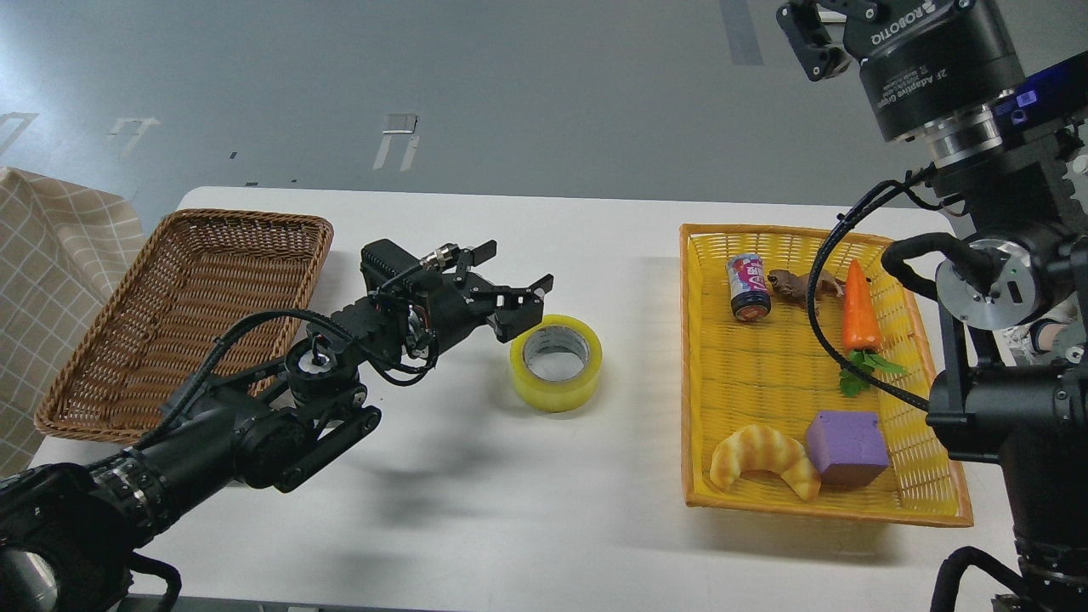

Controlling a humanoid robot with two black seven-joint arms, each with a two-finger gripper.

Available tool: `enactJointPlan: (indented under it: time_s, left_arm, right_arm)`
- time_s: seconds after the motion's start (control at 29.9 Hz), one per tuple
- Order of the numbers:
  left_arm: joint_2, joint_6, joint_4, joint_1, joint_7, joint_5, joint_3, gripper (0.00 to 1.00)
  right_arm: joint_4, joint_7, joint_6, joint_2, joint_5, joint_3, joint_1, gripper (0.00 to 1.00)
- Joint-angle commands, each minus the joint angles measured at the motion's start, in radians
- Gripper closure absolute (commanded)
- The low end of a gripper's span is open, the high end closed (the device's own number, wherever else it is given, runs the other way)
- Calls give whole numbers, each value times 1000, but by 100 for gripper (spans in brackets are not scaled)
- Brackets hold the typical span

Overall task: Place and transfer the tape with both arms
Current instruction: 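Reach the left gripper to the tape roll and grasp it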

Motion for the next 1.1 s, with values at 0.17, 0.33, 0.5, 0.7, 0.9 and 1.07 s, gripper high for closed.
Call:
enactJointPlan:
  time_s: [0.17,0.33,0.5,0.7,0.9,1.07]
  left_arm:
    - [5,53,14,1,-2,0,110,2]
    - [-9,53,15,10,-6,0,112,2]
    - [-14,53,35,10,-6,0,125,3]
    - [-17,52,66,10,-10,0,127,20]
    - [-17,49,114,-46,-13,0,207,30]
    - [-29,46,124,-50,-33,0,228,79]
  right_arm:
    - [2,0,0,2,0,10,-9,0]
    - [-3,-2,0,10,0,10,-12,0]
    - [-4,-2,0,17,0,8,-12,0]
    - [2,0,0,14,0,10,-29,0]
    - [-1,-10,15,5,-5,4,-32,0]
    - [2,-22,17,-4,-5,4,-34,0]
